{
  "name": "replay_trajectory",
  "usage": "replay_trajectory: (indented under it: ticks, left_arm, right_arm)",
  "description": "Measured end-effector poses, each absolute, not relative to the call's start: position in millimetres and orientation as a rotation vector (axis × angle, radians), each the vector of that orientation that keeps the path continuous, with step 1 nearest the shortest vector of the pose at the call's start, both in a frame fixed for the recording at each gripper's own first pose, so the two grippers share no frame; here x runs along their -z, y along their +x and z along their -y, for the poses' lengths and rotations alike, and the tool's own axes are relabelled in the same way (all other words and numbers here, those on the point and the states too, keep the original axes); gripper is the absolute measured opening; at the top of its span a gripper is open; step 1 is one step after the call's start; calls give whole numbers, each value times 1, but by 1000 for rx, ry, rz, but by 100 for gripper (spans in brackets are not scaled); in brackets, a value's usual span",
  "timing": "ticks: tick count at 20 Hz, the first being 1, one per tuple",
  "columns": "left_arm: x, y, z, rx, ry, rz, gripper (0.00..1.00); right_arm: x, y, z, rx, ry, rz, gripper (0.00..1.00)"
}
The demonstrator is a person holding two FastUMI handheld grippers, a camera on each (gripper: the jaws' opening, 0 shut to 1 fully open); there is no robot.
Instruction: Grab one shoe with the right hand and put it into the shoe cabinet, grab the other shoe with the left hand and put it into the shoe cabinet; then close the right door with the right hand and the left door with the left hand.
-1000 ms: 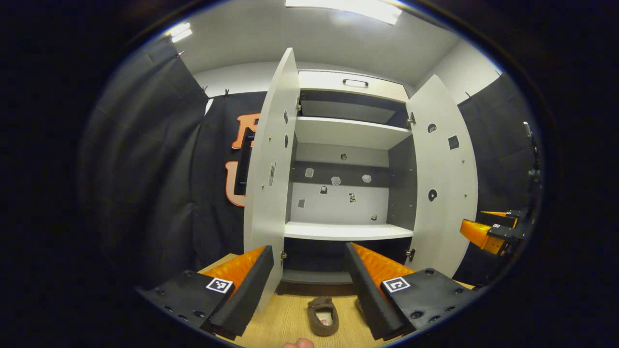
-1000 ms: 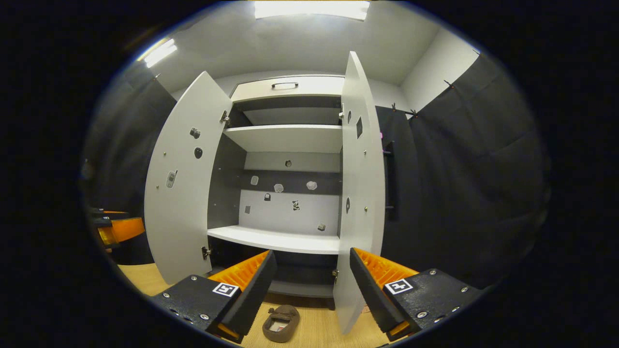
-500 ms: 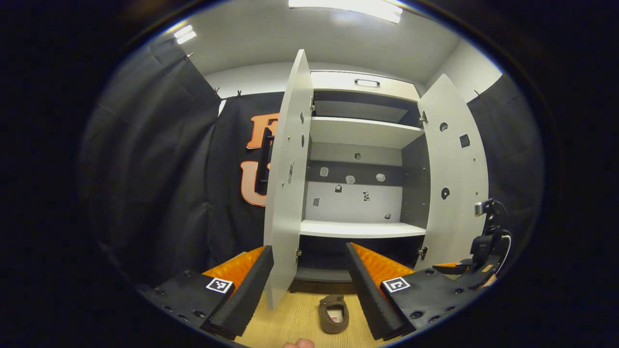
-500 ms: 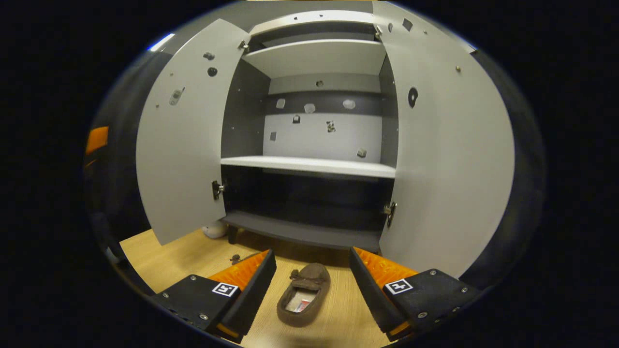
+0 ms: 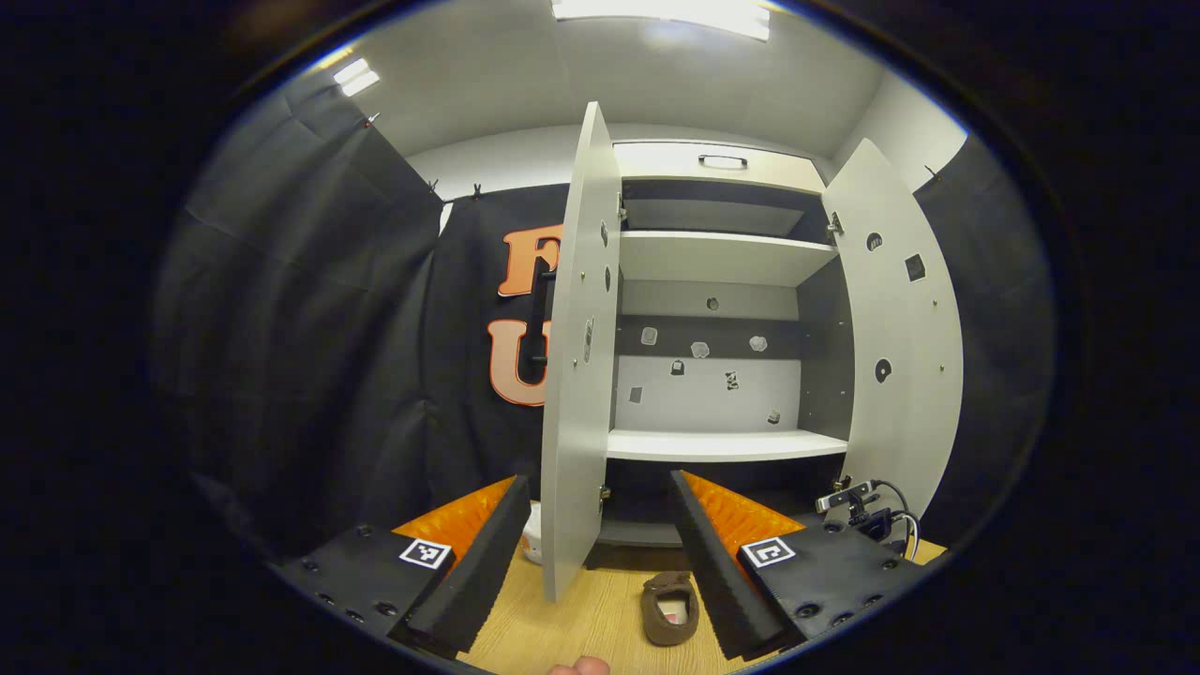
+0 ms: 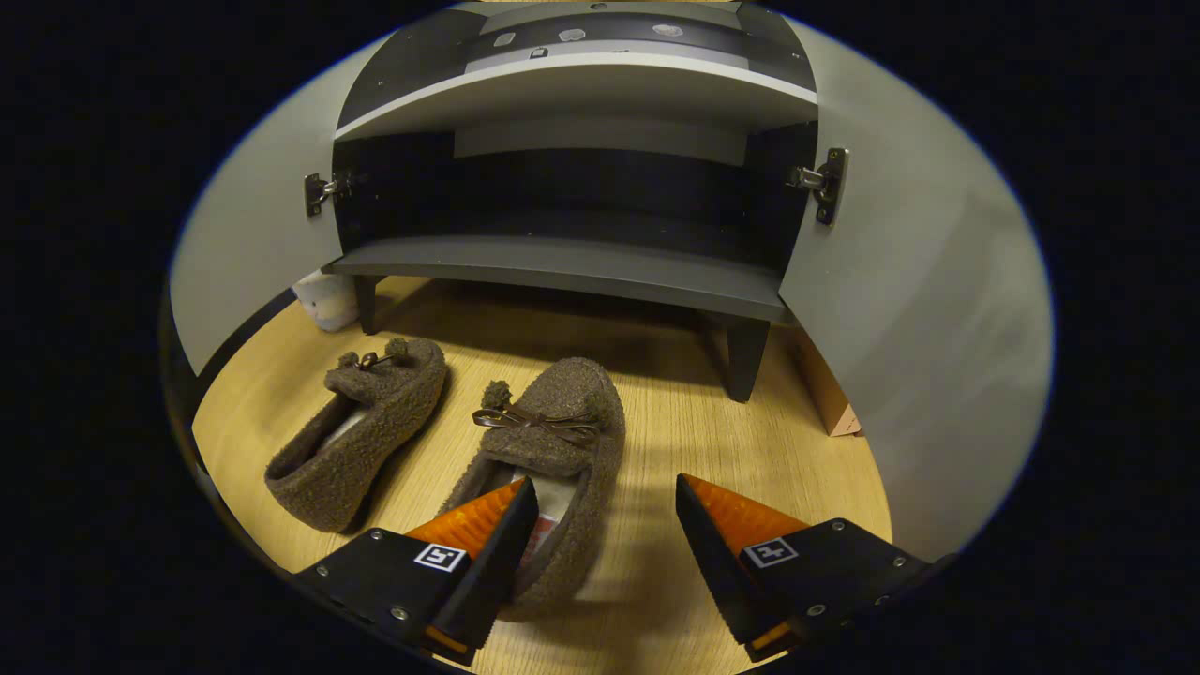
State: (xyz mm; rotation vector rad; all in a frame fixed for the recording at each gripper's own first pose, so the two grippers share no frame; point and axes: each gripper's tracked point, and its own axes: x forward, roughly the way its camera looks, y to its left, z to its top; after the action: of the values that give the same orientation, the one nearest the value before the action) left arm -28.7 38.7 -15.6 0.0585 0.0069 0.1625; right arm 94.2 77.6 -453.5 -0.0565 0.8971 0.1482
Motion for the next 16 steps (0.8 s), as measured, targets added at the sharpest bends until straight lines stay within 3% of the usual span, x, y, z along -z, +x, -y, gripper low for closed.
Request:
replay_trajectory:
  ticks: [4, 6, 7, 8, 9, 10, 11, 16]
  left_arm:
    - [21, -32, -39, -174, 55, -18, 96]
    - [24, -32, -37, -174, 50, -30, 96]
    - [25, -32, -37, -175, 50, -32, 97]
    - [25, -31, -37, -176, 52, -33, 96]
    - [23, -30, -36, -175, 53, -31, 96]
    - [24, -29, -34, -169, 52, -30, 97]
    - [25, -27, -32, -162, 50, -32, 96]
    - [34, -19, -21, -119, 20, -45, 96]
  right_arm:
    - [474, 113, -83, -130, 7, -920, 84]
    - [480, 113, -88, -136, 52, -944, 71]
    - [480, 114, -93, -154, 65, -945, 51]
    - [477, 116, -92, -154, 44, -923, 43]
    - [475, 118, -89, -156, 10, -900, 21]
    - [470, 116, -86, -157, -24, -887, 20]
    - [461, 116, -86, -168, -46, -853, 9]
    - [375, 111, -104, -218, -34, -665, 5]
